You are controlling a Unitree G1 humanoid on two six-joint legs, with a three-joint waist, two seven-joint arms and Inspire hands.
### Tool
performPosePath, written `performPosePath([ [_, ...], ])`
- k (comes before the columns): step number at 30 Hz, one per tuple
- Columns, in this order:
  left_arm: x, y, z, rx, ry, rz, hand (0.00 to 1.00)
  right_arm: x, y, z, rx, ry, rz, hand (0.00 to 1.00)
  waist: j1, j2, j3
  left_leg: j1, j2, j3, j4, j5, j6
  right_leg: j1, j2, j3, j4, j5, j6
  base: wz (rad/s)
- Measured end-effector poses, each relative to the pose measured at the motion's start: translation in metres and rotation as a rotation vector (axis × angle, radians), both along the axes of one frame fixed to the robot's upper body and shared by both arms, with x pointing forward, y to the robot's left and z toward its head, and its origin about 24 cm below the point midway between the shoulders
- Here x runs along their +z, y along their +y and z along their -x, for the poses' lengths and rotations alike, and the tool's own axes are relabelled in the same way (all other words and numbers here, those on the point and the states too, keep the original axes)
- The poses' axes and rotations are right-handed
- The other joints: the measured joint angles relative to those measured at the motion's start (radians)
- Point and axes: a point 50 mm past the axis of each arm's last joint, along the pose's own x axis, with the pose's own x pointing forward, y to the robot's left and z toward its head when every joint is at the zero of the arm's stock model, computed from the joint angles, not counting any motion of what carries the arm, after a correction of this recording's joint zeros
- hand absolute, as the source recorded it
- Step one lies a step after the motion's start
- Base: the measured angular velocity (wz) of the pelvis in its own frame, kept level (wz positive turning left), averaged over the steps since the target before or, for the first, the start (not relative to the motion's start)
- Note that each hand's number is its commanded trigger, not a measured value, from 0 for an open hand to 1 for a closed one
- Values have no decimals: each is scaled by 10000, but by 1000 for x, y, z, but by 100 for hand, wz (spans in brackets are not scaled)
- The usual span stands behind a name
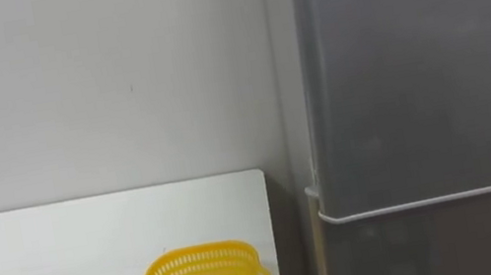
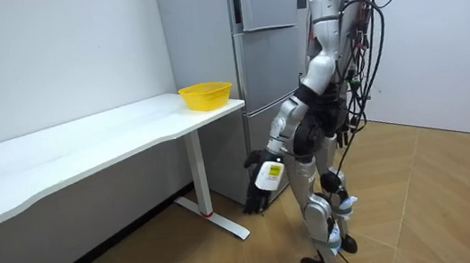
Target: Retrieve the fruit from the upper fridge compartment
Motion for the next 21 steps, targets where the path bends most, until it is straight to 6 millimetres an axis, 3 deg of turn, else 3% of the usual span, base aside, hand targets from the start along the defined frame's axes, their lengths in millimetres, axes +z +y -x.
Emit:
performPosePath([
  [3,14,11,-14,920,-770,-499,0,1,-2,5,-284,-134,143,0,112,-24,-62,-10,-10,-56,35,2,-1,-39,-10,10,2,3,-4,-1],
  [7,37,23,-31,1358,-1559,-1437,0,1,-3,9,-300,-107,213,0,190,-73,-47,47,-9,26,37,2,-1,23,-8,7,-9,3,-4,-1],
  [13,103,40,-66,1672,-3306,-3875,0,1,-1,8,-258,-302,268,0,155,-64,-36,-6,-30,-6,34,1,1,2,-15,67,-18,-7,13,0],
  [21,181,42,-84,1133,-4738,-7701,0,1,0,16,-248,-184,357,0,140,-36,-50,-29,-31,-31,74,1,4,-114,-21,60,50,-4,13,0],
])
